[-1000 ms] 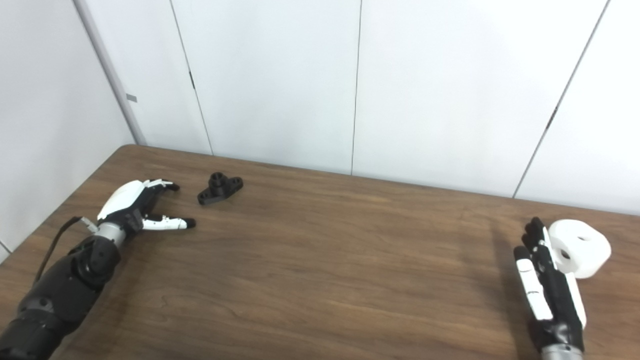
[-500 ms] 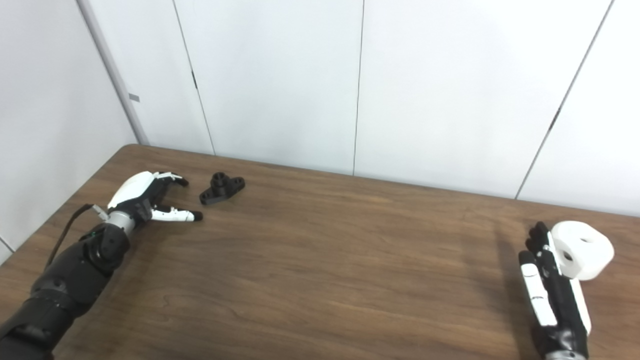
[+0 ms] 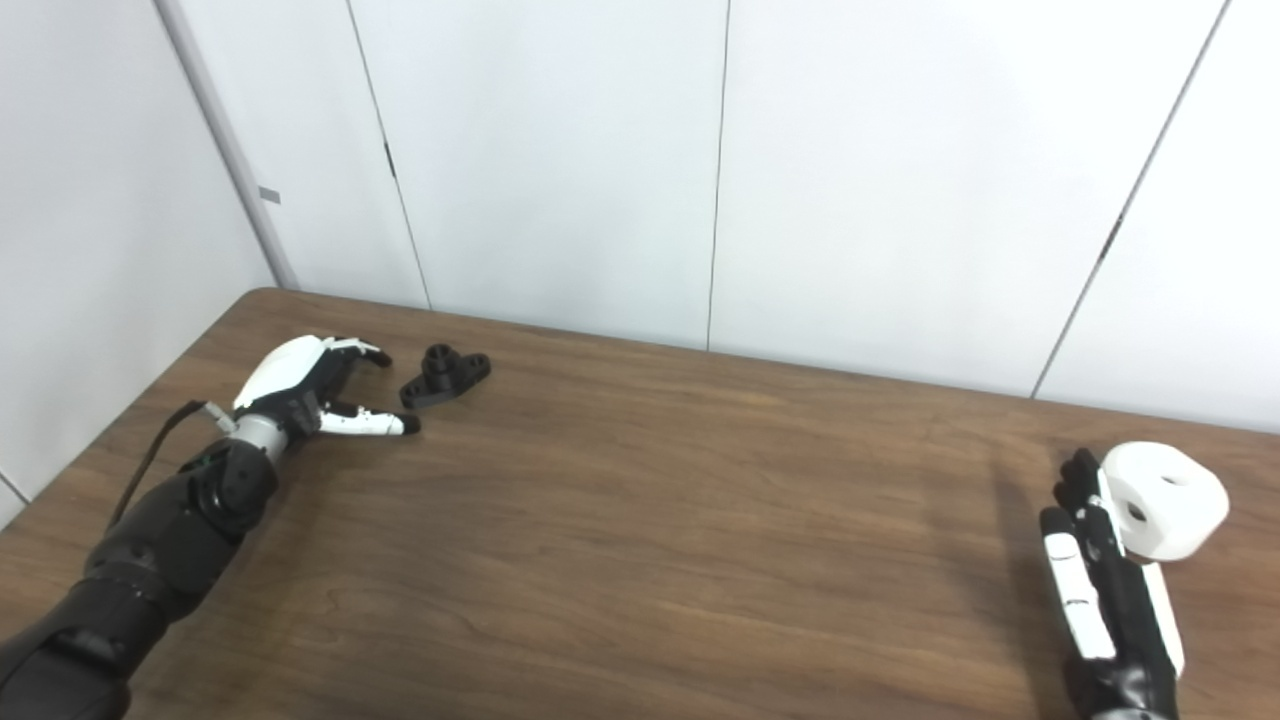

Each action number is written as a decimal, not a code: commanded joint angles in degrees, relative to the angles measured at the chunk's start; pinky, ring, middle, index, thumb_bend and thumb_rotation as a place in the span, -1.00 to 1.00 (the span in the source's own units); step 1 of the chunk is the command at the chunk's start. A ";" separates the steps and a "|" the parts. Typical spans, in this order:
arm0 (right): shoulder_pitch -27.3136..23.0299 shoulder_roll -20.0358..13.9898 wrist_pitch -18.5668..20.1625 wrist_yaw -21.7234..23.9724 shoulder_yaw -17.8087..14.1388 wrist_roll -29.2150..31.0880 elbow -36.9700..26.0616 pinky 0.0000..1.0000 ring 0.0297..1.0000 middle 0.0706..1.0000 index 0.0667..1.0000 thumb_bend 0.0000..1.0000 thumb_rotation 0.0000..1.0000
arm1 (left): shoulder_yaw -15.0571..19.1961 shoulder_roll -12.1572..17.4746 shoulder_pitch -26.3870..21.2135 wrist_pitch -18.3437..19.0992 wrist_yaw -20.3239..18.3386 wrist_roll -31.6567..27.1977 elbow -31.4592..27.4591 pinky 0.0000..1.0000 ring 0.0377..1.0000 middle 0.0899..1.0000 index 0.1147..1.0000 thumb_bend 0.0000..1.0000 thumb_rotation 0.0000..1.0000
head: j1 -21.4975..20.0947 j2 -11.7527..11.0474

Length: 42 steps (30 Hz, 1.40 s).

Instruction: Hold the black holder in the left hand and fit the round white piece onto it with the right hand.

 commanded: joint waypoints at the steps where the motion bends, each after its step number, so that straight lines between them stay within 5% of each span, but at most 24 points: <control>1: 1.82 1.37 -0.56 -0.49 0.41 -0.04 1.02 1.00 1.00 1.00 1.00 -0.41 0.55 | -0.87 -0.38 -1.99 -1.37 -0.13 0.25 -0.35 1.00 0.94 0.79 0.46 0.95 -0.14 | -0.09 0.04; 42: 2.24 2.36 -0.44 -0.87 0.79 -1.27 0.47 1.00 1.00 1.00 1.00 -0.41 0.55 | -2.33 -2.07 -4.22 -2.62 -0.48 -0.50 1.90 1.00 0.95 0.78 0.44 0.88 -0.20 | -1.35 0.22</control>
